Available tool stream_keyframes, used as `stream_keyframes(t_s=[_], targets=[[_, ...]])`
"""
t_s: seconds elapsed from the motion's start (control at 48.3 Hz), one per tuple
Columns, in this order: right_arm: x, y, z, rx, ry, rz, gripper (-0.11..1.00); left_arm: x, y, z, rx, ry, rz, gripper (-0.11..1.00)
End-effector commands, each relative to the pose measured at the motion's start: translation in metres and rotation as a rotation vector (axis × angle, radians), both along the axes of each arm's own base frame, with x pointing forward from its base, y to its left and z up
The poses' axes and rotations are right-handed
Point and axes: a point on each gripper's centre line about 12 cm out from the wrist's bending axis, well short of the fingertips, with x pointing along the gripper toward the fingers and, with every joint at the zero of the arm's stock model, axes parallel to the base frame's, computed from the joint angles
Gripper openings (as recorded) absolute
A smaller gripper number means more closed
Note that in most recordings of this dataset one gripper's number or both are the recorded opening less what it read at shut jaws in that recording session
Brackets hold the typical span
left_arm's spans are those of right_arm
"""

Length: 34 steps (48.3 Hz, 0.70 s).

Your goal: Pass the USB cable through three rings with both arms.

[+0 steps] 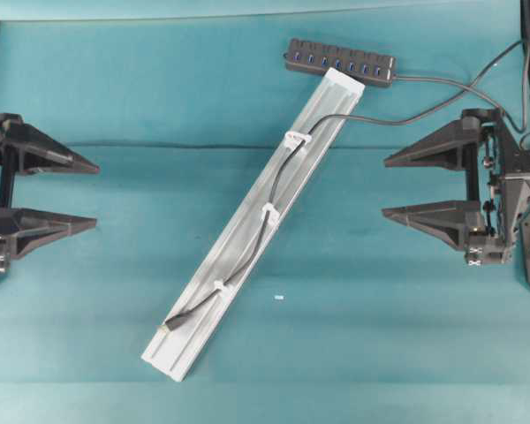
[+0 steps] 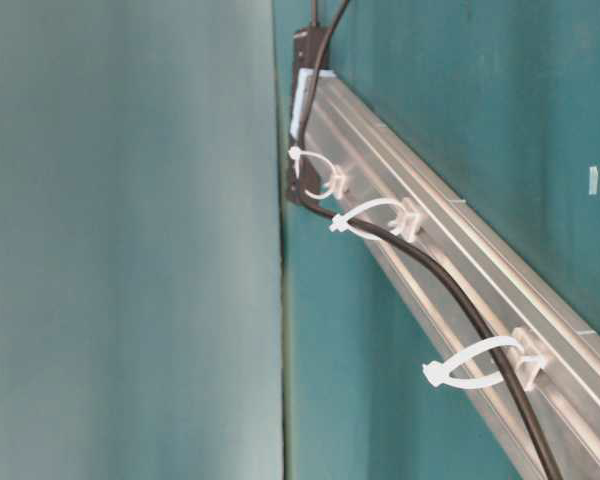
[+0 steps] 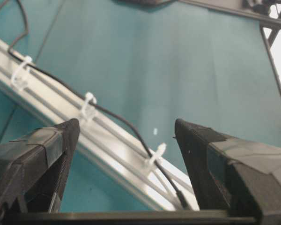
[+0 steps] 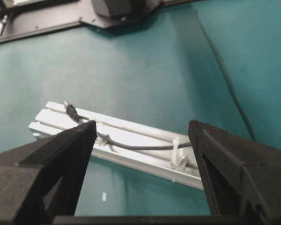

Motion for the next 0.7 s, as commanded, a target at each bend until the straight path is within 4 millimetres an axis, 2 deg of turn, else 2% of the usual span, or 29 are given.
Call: stream_keyframes(t_s=[0.0,0.331,0.683], targets=[[0.000,-0.001,0.002,0.008,-0.010,-0.006,0.85,0.003,0.000,0.007,0.005,-0.032,-0.003,0.90],[-0.002,0.000,0.007,0.004,-0.037,-0.006,0.85,0.004,-0.001,0.021,0.007,-0.146,-0.005,0.90],[-0.018,0.001,0.015,0.003,-0.085,0.001,0.85,0.009,-0.001,0.011,0.003,-0.083,-0.004,0.90]])
